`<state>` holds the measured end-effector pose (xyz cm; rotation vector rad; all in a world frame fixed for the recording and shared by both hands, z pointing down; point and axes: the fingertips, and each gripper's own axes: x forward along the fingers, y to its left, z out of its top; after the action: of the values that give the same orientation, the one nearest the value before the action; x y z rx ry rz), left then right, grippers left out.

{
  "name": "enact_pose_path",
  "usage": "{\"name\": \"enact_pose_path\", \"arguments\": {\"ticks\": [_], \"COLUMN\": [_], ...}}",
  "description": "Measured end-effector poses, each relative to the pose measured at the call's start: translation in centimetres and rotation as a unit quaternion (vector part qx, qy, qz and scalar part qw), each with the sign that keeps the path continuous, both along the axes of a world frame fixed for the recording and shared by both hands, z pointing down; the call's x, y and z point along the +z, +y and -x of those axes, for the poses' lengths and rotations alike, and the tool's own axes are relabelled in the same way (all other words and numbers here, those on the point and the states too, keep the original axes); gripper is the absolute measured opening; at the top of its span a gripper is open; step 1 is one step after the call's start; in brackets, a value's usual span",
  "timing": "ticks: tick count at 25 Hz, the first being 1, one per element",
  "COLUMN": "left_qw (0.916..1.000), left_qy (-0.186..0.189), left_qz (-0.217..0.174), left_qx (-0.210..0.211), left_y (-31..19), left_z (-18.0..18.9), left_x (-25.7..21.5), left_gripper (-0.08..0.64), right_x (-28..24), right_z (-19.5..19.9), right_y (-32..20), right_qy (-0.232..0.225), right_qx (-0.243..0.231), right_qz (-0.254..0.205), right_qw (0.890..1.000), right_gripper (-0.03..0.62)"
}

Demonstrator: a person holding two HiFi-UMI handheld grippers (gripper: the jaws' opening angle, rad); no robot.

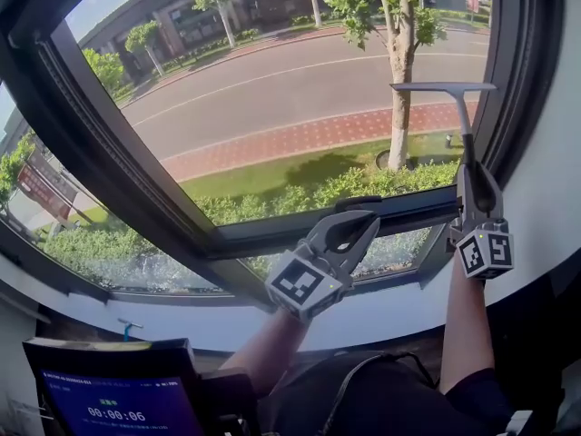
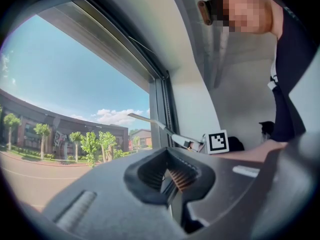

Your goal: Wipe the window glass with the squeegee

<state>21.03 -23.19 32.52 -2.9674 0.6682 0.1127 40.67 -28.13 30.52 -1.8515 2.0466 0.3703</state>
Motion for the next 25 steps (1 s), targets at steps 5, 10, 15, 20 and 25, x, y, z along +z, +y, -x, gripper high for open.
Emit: {"name": "enact_pose_path", "arguments": {"ticks": [5,10,15,20,25], "left_qw": [0.9999,0.9997,0.9991,0.9985,0.998], "left_qy": [-0.006,-0.013,-0.021,-0.023,-0.031], "left_qz": [0.006,0.013,0.023,0.035,0.04], "left_qx": [0.008,0.015,0.027,0.035,0.039], "left_y": [0.2,0.8,1.3,1.5,1.5], "left_z": [-0.8,-1.6,-4.2,-4.2,-4.6], "left_x": [0.4,1.6,3.0,3.0,3.4], "left_gripper": [0.003,0.003,0.003,0.003,0.003], "right_x": [2.4,5.2,8.0,10.4,12.7], "right_z": [0.0,0.4,-0.9,-0.3,-0.2], "right_y": [0.3,0.9,1.4,1.6,1.7], "right_qy": [0.0,-0.005,-0.012,-0.017,-0.024], "right_qx": [-0.002,-0.005,-0.01,-0.014,-0.018], "right_qz": [0.024,0.046,0.07,0.089,0.107], "right_qw": [1.0,0.999,0.997,0.996,0.994], "right_gripper": [0.1,0.1,0.1,0.1,0.1]}}
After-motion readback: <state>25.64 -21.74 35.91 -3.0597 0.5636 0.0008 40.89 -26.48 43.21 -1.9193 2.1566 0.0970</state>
